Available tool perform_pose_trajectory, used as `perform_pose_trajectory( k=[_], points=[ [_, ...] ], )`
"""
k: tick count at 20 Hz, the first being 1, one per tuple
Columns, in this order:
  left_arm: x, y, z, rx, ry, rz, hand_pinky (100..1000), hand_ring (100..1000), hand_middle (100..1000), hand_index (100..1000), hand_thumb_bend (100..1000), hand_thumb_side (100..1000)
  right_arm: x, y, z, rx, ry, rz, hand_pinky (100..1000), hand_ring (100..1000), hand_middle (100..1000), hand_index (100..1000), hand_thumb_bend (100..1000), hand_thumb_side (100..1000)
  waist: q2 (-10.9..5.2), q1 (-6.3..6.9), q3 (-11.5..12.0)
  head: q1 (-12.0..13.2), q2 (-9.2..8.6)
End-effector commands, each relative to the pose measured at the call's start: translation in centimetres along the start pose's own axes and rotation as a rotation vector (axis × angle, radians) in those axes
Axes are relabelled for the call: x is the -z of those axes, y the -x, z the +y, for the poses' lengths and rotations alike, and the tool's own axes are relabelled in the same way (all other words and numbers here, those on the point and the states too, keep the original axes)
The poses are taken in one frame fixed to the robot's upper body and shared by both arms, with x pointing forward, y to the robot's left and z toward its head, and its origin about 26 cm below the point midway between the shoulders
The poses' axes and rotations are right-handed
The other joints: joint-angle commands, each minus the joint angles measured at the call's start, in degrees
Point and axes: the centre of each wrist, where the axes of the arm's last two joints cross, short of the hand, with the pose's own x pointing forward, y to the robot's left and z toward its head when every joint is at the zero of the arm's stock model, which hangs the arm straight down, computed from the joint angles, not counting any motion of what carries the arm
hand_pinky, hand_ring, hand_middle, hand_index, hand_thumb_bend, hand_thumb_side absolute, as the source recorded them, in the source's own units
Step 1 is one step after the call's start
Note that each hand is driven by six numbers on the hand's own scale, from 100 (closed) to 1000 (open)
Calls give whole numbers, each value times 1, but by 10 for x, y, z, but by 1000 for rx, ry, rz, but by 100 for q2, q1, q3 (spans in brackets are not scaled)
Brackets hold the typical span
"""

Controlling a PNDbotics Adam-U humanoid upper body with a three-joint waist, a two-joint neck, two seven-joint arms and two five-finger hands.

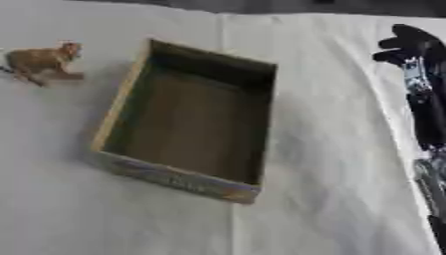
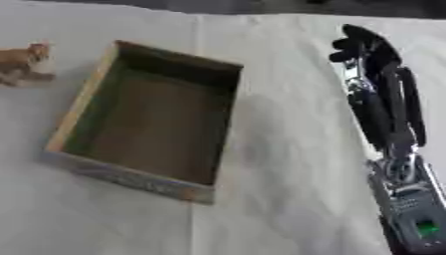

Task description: Pick up objects on the table and place them in the box.

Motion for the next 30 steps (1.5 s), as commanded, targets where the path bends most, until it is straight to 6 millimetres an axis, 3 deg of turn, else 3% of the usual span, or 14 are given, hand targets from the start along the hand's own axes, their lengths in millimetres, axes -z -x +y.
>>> perform_pose_trajectory(
  k=[1, 19, 30],
  points=[
    [4, -6, 2, 1, -4, -30, 635, 675, 656, 790, 371, 172, 3, -5, -4, -11, -1, -24, 831, 687, 678, 849, 100, 857, -85, 41, 6, 51, 24],
    [5, -6, 2, -2, 13, -36, 637, 676, 657, 792, 367, 159, 5, -5, -4, -10, -6, -24, 833, 686, 677, 848, 100, 877, -81, 195, 1, -323, -120],
    [28, -18, 13, 142, 132, -124, 650, 687, 669, 802, 423, 100, 5, -6, -5, -17, -12, -29, 833, 689, 680, 847, 100, 879, -167, 325, 78, -143, -156]
  ],
)
